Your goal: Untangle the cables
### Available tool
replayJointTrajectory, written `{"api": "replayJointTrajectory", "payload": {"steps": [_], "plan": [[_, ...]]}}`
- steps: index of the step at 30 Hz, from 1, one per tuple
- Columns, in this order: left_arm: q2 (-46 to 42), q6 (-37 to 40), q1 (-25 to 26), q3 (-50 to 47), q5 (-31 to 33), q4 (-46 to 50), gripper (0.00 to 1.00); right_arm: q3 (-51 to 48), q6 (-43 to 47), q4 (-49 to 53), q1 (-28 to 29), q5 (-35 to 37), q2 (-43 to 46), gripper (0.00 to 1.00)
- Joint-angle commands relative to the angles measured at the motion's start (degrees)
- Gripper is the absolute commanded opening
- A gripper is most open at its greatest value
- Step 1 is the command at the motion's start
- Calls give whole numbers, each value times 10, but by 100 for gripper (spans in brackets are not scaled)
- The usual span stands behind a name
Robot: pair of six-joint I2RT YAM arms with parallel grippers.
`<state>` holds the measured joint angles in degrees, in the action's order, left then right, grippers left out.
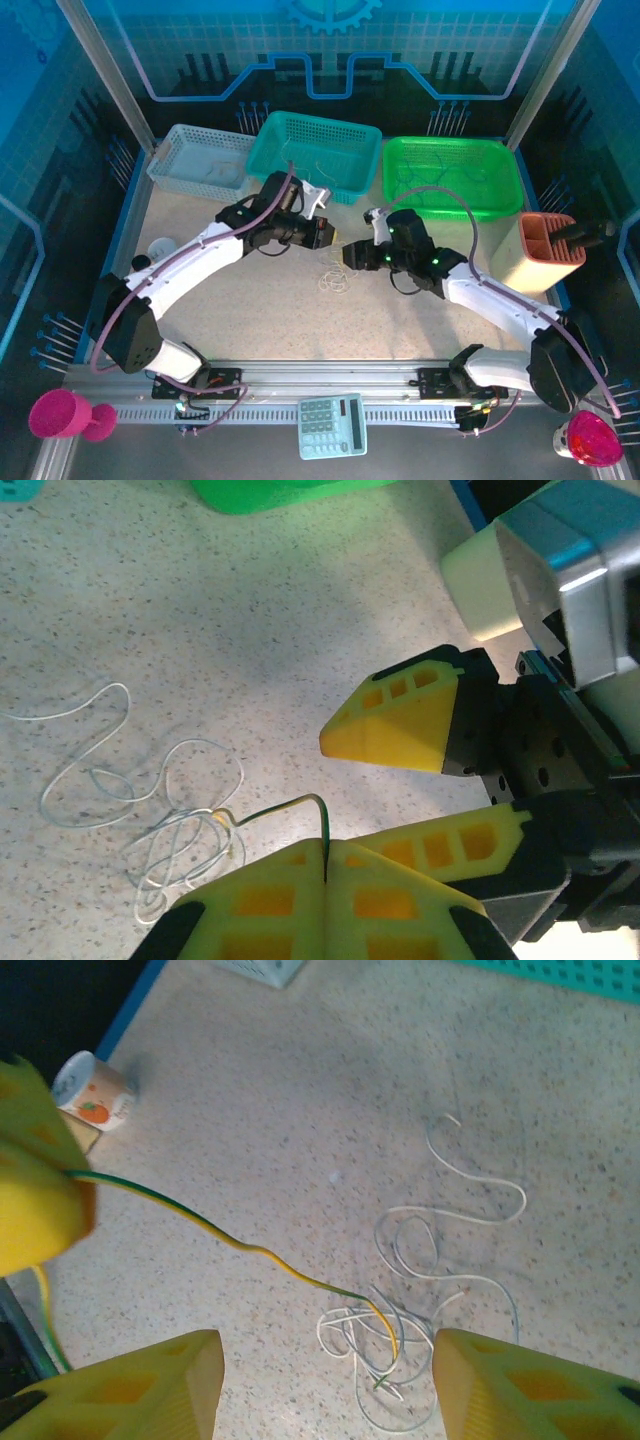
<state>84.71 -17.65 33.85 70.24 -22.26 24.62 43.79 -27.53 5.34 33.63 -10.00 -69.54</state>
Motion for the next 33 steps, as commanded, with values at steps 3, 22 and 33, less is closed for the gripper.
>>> {"api": "replayJointTrajectory", "payload": {"steps": [3,22,33], "plan": [[-21,-21,-4,31,-69,26,0,7,24,-27,-22,-43,17,59],[-36,-74,-15,13,-45,-17,0,-5,8,-32,31,-61,63,60],[-77,-170,-69,-44,-17,-111,0,-25,-15,-83,37,-59,5,9]]}}
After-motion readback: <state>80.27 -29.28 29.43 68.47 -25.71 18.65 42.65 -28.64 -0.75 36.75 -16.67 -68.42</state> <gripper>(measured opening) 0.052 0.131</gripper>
